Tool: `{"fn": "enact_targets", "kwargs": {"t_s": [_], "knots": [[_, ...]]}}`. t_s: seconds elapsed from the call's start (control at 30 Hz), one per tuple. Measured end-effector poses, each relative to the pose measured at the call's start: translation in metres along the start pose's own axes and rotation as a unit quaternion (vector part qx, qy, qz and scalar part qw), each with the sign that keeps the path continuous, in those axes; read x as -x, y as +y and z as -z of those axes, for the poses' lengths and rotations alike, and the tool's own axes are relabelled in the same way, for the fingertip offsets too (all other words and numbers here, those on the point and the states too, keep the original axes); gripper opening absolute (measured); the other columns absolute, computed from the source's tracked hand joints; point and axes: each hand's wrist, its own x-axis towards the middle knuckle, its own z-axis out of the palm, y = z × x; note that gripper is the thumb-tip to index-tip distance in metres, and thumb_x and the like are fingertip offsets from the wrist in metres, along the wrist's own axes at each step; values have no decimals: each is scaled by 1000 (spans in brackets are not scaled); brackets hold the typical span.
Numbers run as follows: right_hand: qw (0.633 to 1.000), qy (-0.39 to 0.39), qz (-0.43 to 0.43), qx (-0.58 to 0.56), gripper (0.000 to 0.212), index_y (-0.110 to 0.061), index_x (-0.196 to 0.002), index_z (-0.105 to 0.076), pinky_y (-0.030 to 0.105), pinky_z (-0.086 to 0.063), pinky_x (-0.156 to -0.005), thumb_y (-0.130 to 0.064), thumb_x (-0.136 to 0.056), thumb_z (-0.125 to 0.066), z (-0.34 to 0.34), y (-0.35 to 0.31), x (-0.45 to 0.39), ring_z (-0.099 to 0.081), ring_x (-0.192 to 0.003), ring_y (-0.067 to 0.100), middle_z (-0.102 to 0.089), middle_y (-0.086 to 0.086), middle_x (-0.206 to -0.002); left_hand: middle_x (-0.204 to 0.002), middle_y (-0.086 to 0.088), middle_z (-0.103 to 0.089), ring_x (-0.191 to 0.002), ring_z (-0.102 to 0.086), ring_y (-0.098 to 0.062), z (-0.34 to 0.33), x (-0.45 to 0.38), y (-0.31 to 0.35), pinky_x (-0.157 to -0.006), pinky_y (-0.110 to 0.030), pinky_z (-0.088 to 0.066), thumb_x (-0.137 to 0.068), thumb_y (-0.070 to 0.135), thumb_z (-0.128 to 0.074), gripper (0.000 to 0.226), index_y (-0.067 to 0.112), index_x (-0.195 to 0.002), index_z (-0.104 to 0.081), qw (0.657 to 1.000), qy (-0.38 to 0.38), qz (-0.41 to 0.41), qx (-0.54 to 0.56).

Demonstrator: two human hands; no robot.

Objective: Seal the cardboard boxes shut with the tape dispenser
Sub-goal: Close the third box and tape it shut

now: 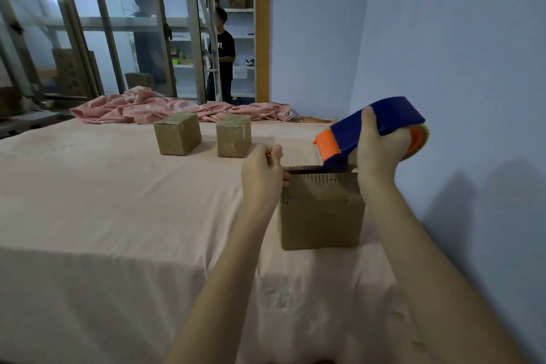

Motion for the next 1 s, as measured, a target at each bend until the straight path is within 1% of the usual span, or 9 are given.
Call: {"fn": "enact_targets", "kwargs": {"t_s": [0.17,0.37,0.5,0.6,0.7,0.77,0.87,0.93,1.0], "knots": [[999,-27,13,44,30,-16,-109,-49,15,-51,-63,-27,-86,-65,-6,8,-6,-61,-82,9,-60,-9,-92,-65,-5,-60,-54,-65,-19,-7,-4,-13,-58,-40,-58,-100,23,-43,22,11,-85,-54,1000,-10,14,-8],[996,-44,10,80,23,-30,-93,-42,18,-51,-67,-27,-88,-64,-17,15,-9,-57,-74,7,-51,-20,-80,-71,-3,-58,-59,-65,-15,-10,-2,-26,-60,-41,-58,-100,24,-43,22,15,-82,-51,1000,14,17,-13],[987,-72,24,140,17,-26,-89,-44,22,-49,-67,-25,-89,-61,-24,14,-15,-55,-69,7,-51,-17,-74,-69,5,-58,-56,-64,-13,-12,-3,-28,-61,-42,-58,-100,24,-44,22,15,-80,-51,1000,19,22,-6],[981,-82,17,173,23,-28,-78,-40,26,-49,-68,-24,-89,-60,-27,18,-16,-52,-64,7,-49,-16,-70,-67,6,-57,-55,-64,-14,-13,-6,-31,-63,-43,-58,-100,23,-44,22,12,-82,-53,1000,14,25,2],[981,-64,4,183,30,-29,-71,-38,27,-50,-68,-24,-88,-62,-25,25,-12,-52,-63,8,-49,-16,-69,-68,2,-57,-47,-60,-4,-11,-9,-33,-60,-38,-59,-100,23,-44,22,13,-81,-53,998,-5,54,32],[981,-56,-3,186,32,-29,-68,-37,28,-50,-67,-25,-87,-62,-23,30,-10,-53,-62,9,-50,-16,-68,-65,-1,-58,-45,-60,-4,-11,-10,-34,-61,-38,-59,-100,22,-44,22,11,-82,-53,995,-21,76,53],[979,-52,-15,199,25,-27,-74,-42,27,-50,-66,-25,-86,-63,-22,37,-8,-54,-64,10,-51,-14,-70,-56,0,-58,-45,-62,-8,-10,-12,-35,-59,-34,-58,-100,21,-44,24,9,-81,-53,993,-34,97,67],[978,-52,-24,202,18,-23,-89,-46,24,-49,-64,-27,-86,-63,-19,41,-6,-56,-70,10,-57,-9,-79,-57,-1,-58,-44,-62,-9,-10,-12,-35,-54,-27,-56,-100,20,-44,25,11,-79,-53,991,-37,110,67],[978,-52,-32,199,22,-21,-97,-45,22,-47,-63,-28,-87,-63,-17,44,-5,-57,-75,10,-57,-6,-86,-61,-3,-57,-42,-60,-6,-10,-12,-36,-49,-22,-54,-100,21,-45,25,9,-80,-56,991,-35,115,55]]}}
